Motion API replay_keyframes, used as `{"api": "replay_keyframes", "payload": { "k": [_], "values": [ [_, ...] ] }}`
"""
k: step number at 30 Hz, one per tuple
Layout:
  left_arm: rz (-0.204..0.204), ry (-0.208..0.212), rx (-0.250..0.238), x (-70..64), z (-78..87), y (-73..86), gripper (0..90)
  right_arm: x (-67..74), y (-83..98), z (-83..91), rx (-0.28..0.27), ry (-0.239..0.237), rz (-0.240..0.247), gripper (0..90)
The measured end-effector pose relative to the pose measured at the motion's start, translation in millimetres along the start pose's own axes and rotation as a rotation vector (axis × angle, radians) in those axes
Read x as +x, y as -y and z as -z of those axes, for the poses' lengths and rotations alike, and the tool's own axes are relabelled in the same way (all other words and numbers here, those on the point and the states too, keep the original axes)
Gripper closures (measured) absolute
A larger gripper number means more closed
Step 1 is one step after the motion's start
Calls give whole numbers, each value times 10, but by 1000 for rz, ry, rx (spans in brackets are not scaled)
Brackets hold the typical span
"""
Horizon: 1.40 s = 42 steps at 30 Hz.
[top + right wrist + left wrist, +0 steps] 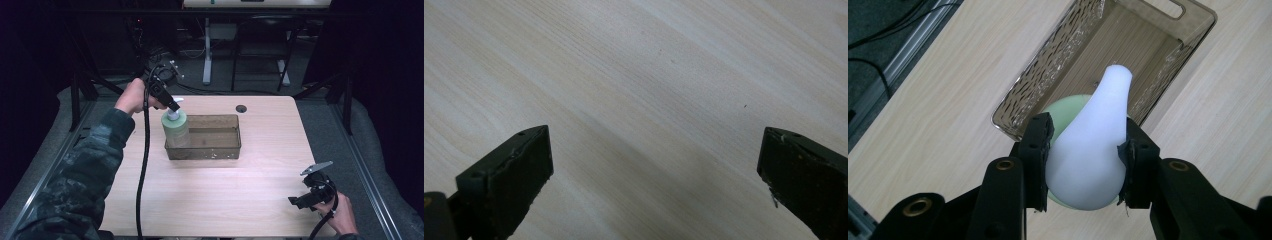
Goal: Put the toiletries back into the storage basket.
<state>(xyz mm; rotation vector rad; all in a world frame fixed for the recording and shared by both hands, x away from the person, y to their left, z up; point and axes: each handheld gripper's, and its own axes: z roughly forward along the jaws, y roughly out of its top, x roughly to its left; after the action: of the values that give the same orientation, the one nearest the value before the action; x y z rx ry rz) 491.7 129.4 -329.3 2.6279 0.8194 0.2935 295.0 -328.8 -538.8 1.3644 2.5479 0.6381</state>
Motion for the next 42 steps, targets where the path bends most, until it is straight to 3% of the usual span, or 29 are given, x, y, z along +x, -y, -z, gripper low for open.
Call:
{"api": "replay_keyframes", "payload": {
  "k": [4,8,11,13,14,17,25,27,29,30,35,38,42],
  "values": [
    [8,11,-33,-6,-22,20,603,13,-4,9,-4,-2,-5,9],
    [26,22,-61,-5,-43,31,517,6,-1,13,-7,-5,-8,9],
    [43,14,-67,-11,-48,29,348,-4,0,26,-8,5,-7,9],
    [49,12,-83,-18,-33,37,307,-6,0,28,-11,5,-5,9],
    [53,8,-96,-21,4,51,225,-3,-3,36,-14,8,-9,9],
    [62,5,-118,-23,58,87,151,-2,-5,38,-15,4,-9,9],
    [84,-13,-165,-67,170,220,40,9,-10,39,-15,5,-5,9],
    [104,-3,-211,-99,235,295,18,9,-10,40,-16,2,-6,9],
    [107,0,-220,-109,258,321,9,10,-11,41,-17,3,-7,8],
    [100,-25,-229,-154,283,376,1,11,-15,41,-18,5,-7,8],
    [92,-25,-218,-239,261,508,0,30,-27,41,-20,0,-6,8],
    [95,-38,-236,-298,248,666,0,27,-23,36,-17,2,-6,8],
    [104,-23,-237,-355,220,815,0,18,-22,37,-18,4,-7,8]
  ]
}}
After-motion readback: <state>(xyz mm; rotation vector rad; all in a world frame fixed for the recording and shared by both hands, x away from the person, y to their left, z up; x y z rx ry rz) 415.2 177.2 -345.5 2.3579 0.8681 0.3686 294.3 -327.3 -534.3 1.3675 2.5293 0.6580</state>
